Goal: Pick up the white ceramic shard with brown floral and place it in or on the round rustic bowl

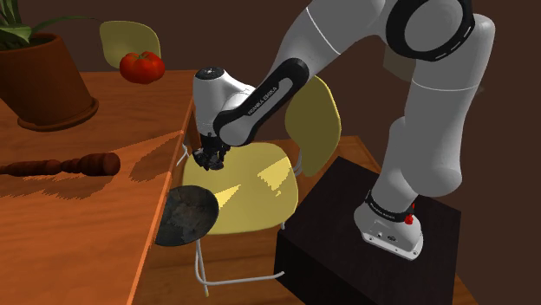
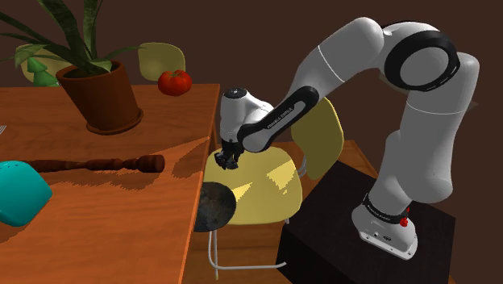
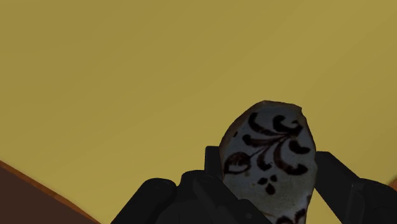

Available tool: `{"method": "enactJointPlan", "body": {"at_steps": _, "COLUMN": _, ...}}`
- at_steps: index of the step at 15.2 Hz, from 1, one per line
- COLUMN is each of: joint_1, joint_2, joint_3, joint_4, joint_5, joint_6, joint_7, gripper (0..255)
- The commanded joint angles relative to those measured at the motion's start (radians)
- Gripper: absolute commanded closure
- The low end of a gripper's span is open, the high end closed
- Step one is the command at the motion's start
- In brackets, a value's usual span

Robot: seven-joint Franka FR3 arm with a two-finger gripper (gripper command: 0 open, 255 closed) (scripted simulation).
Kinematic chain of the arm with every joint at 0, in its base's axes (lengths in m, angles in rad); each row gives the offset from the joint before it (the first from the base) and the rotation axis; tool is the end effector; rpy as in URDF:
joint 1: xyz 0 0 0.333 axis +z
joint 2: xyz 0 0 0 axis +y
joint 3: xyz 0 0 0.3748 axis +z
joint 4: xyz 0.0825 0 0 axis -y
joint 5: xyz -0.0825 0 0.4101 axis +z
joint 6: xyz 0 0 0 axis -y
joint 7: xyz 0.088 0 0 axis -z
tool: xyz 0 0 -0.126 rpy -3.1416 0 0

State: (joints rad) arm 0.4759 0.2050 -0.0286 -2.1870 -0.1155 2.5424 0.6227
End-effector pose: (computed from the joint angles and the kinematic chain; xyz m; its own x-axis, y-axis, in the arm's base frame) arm 0.5432 0.2612 0.3278 0.9823 -0.0839 0.1674 -0.0824 -0.9965 -0.0164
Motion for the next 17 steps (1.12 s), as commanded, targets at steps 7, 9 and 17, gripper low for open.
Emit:
{"method": "enactJointPlan", "body": {"at_steps": 7, "joint_1": 0.0, "joint_2": -0.061, "joint_3": 0.003, "joint_4": 0.025, "joint_5": 0.009, "joint_6": -0.086, "joint_7": -0.011, "gripper": 255}}
{"method": "enactJointPlan", "body": {"at_steps": 9, "joint_1": 0.0, "joint_2": -0.077, "joint_3": 0.003, "joint_4": 0.034, "joint_5": 0.011, "joint_6": -0.111, "joint_7": -0.014, "gripper": 255}}
{"method": "enactJointPlan", "body": {"at_steps": 17, "joint_1": 0.001, "joint_2": -0.134, "joint_3": 0.005, "joint_4": 0.079, "joint_5": 0.019, "joint_6": -0.212, "joint_7": -0.025, "gripper": 255}}
